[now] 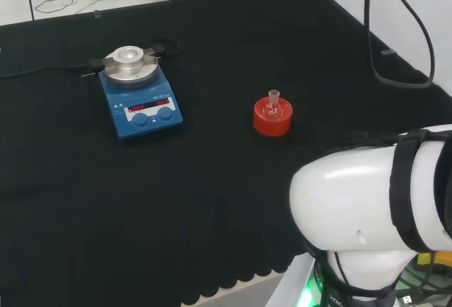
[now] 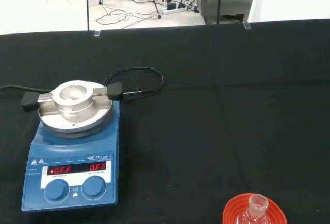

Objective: Pick up the round-bottom flask.

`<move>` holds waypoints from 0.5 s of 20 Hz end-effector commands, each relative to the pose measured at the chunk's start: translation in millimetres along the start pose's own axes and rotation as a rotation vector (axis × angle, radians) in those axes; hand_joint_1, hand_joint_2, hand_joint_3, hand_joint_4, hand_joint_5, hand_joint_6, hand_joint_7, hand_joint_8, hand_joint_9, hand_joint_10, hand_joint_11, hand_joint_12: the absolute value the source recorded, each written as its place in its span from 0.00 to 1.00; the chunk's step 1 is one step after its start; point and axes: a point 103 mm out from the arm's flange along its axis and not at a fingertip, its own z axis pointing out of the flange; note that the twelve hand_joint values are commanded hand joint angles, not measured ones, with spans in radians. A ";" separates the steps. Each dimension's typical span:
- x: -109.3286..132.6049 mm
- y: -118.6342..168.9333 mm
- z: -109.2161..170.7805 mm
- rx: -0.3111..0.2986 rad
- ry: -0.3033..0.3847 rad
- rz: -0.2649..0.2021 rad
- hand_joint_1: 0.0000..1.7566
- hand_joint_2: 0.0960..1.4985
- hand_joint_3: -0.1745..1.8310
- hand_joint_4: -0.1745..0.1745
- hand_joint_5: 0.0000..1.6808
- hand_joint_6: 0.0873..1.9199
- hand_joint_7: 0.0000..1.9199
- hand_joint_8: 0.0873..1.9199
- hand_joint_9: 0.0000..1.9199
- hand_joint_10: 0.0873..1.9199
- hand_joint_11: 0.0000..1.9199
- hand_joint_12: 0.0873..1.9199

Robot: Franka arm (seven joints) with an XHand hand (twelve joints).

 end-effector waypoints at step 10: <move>-1.9 0.5 3.0 -0.001 -0.010 0.023 0.01 0.85 0.24 0.56 0.18 0.07 0.04 0.23 0.09 0.29 0.00 0.65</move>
